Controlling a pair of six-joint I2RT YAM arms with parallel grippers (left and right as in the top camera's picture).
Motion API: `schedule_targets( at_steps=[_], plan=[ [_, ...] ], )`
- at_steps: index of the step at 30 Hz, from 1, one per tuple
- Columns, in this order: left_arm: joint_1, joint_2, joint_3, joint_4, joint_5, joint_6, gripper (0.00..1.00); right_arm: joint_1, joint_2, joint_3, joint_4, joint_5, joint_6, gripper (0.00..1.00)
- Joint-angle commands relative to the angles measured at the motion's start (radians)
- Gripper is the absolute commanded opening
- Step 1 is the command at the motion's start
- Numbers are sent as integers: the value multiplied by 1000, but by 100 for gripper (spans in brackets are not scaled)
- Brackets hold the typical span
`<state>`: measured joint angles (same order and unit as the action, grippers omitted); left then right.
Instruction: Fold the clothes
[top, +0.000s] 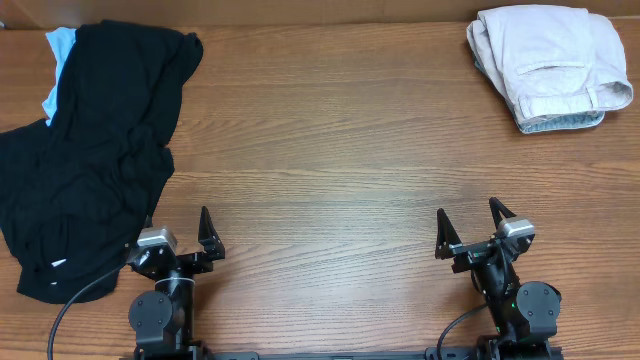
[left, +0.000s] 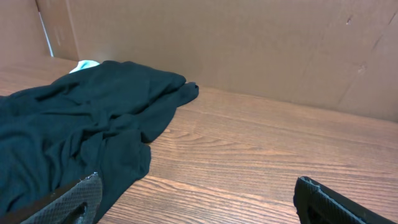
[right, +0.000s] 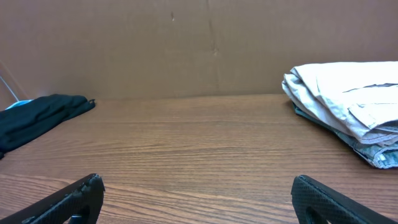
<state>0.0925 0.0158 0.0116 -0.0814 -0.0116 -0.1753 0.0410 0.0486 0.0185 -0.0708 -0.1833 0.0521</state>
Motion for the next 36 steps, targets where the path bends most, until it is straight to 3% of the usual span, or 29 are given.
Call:
schedule_targets(
  at_steps=[1, 23, 27, 36],
  plan=[
    [5, -11, -7, 4, 9, 26, 100, 5, -8, -11, 5, 3, 3, 100],
    [5, -11, -7, 5, 9, 26, 100, 5, -8, -11, 5, 6, 3, 100],
    [5, -11, -7, 5, 9, 26, 100, 5, -8, -11, -5, 116, -12, 100],
    [5, -11, -7, 4, 9, 26, 100, 5, -8, -11, -6, 122, -12, 100]
  ],
)
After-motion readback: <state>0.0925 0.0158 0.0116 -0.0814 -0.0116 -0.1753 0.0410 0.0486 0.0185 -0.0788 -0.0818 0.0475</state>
